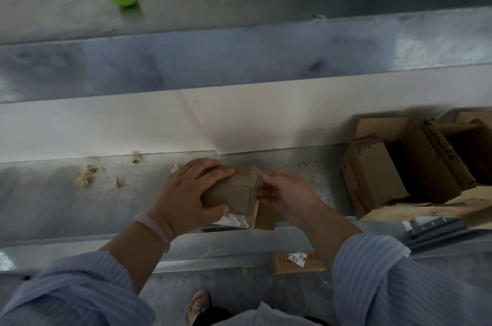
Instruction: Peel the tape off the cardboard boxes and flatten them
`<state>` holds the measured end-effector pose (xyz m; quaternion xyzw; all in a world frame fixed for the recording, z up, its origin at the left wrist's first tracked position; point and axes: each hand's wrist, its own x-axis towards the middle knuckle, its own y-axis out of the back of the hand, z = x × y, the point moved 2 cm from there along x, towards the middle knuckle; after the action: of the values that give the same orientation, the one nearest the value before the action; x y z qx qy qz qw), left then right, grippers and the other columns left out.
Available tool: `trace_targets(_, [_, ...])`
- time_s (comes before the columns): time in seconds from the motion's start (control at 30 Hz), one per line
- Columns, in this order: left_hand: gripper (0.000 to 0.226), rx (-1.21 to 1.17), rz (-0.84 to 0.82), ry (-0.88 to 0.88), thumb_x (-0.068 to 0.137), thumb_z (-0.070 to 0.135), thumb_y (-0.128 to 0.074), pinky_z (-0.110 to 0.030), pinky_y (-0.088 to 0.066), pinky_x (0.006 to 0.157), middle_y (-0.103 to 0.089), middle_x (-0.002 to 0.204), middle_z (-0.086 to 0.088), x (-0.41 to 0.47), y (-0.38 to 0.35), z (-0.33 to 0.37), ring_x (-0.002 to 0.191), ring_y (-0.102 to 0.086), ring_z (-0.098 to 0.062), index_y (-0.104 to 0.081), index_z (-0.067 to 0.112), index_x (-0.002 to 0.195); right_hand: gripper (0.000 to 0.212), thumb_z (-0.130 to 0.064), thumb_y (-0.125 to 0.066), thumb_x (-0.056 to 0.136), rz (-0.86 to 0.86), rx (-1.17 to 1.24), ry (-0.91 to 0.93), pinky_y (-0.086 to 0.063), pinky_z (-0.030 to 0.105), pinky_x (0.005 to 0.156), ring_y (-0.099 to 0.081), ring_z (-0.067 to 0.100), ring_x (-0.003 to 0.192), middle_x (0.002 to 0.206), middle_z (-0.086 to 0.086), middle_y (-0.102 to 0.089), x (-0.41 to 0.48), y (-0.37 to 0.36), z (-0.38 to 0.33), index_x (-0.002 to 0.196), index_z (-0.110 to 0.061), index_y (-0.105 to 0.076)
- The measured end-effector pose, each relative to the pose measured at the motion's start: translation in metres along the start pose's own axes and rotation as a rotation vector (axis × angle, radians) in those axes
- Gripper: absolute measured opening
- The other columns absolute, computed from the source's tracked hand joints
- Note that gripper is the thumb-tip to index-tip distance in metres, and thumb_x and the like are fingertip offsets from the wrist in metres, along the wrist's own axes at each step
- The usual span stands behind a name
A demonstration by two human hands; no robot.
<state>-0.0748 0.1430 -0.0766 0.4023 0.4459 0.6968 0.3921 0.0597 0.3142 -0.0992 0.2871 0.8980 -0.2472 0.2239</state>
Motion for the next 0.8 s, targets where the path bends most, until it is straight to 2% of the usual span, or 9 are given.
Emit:
trace_targets(0.23, [0.069, 0.002, -0.009, 0.009, 0.069, 0.059, -0.058, -0.034, -0.036, 0.100, -0.049, 0.136, 0.004, -0.001, -0.002, -0.004, 0.125, -0.044, -0.018, -0.053, 0.034, 0.133, 0.022, -0.006, -0.047, 0.100, -0.057, 0.137, -0.059, -0.055, 0.030, 0.055, -0.062, 0.016, 0.055, 0.060, 0.004, -0.061, -0.004, -0.002, -0.004, 0.079, -0.009, -0.055])
trace_targets(0.37, [0.069, -0.005, -0.009, 0.003, 0.069, 0.058, -0.058, -0.035, -0.037, 0.099, -0.049, 0.135, 0.004, -0.001, -0.001, -0.002, 0.124, -0.044, -0.018, -0.053, 0.033, 0.133, 0.025, -0.009, -0.046, 0.098, -0.112, 0.251, -0.145, -0.056, 0.030, 0.060, -0.061, 0.012, 0.051, 0.057, 0.002, -0.061, -0.007, -0.002, -0.001, 0.077, -0.005, -0.059])
trace_targets(0.47, [0.068, -0.019, -0.011, -0.005, 0.071, 0.059, -0.057, -0.034, -0.037, 0.098, -0.049, 0.136, 0.004, 0.000, -0.001, -0.003, 0.124, -0.044, -0.017, -0.054, 0.032, 0.133, 0.019, -0.002, -0.047, 0.098, -0.055, 0.265, -0.064, -0.060, 0.035, 0.063, -0.065, 0.016, 0.056, 0.066, 0.008, -0.066, -0.009, 0.005, -0.001, 0.086, -0.003, -0.061])
trace_targets(0.53, [0.067, -0.014, -0.015, -0.016, 0.072, 0.059, -0.056, -0.034, -0.037, 0.098, -0.048, 0.135, 0.003, 0.000, 0.000, -0.002, 0.123, -0.044, -0.017, -0.053, 0.031, 0.133, 0.011, 0.003, -0.056, 0.093, 0.032, 0.072, 0.056, -0.061, 0.036, 0.069, -0.069, 0.018, 0.066, 0.076, 0.009, -0.068, -0.007, 0.011, -0.001, 0.091, -0.006, -0.061])
trace_targets(0.57, [0.067, -0.014, -0.015, -0.020, 0.072, 0.059, -0.056, -0.033, -0.037, 0.098, -0.048, 0.135, 0.003, 0.000, 0.000, -0.002, 0.123, -0.044, -0.017, -0.053, 0.031, 0.133, 0.013, 0.001, -0.066, 0.087, 0.090, -0.089, 0.127, -0.061, 0.035, 0.073, -0.070, 0.019, 0.073, 0.084, 0.007, -0.069, -0.006, 0.014, 0.000, 0.093, -0.010, -0.062])
trace_targets(0.6, [0.067, -0.015, -0.014, -0.020, 0.072, 0.059, -0.056, -0.033, -0.037, 0.098, -0.048, 0.135, 0.003, 0.000, 0.000, -0.002, 0.123, -0.044, -0.017, -0.053, 0.031, 0.133, 0.019, -0.006, -0.075, 0.082, 0.145, -0.279, 0.193, -0.060, 0.031, 0.075, -0.070, 0.016, 0.080, 0.089, 0.002, -0.070, -0.004, 0.016, 0.000, 0.093, -0.017, -0.064])
trace_targets(0.67, [0.067, -0.016, -0.013, -0.015, 0.072, 0.058, -0.057, -0.033, -0.037, 0.098, -0.048, 0.135, 0.003, 0.000, 0.000, -0.001, 0.123, -0.044, -0.017, -0.054, 0.031, 0.133, 0.020, -0.022, -0.082, 0.077, 0.187, -0.579, 0.306, -0.053, 0.015, 0.072, -0.066, 0.001, 0.082, 0.088, -0.011, -0.071, -0.004, 0.015, -0.001, 0.089, -0.029, -0.068])
trace_targets(0.73, [0.068, -0.013, -0.012, -0.008, 0.072, 0.058, -0.057, -0.033, -0.037, 0.098, -0.049, 0.135, 0.003, 0.001, 0.000, -0.001, 0.123, -0.044, -0.017, -0.054, 0.030, 0.133, 0.015, -0.025, -0.079, 0.080, 0.183, -0.670, 0.396, -0.046, 0.006, 0.067, -0.062, -0.008, 0.077, 0.085, -0.016, -0.070, -0.004, 0.012, 0.000, 0.088, -0.034, -0.069])
trace_targets(0.8, [0.068, -0.008, -0.010, -0.008, 0.071, 0.058, -0.057, -0.032, -0.036, 0.098, -0.050, 0.134, 0.003, 0.001, 0.001, 0.000, 0.123, -0.044, -0.017, -0.055, 0.030, 0.133, 0.013, -0.023, -0.076, 0.084, 0.197, -0.683, 0.439, -0.049, 0.011, 0.073, -0.063, -0.006, 0.079, 0.086, -0.016, -0.071, -0.003, 0.013, 0.001, 0.092, -0.033, -0.072])
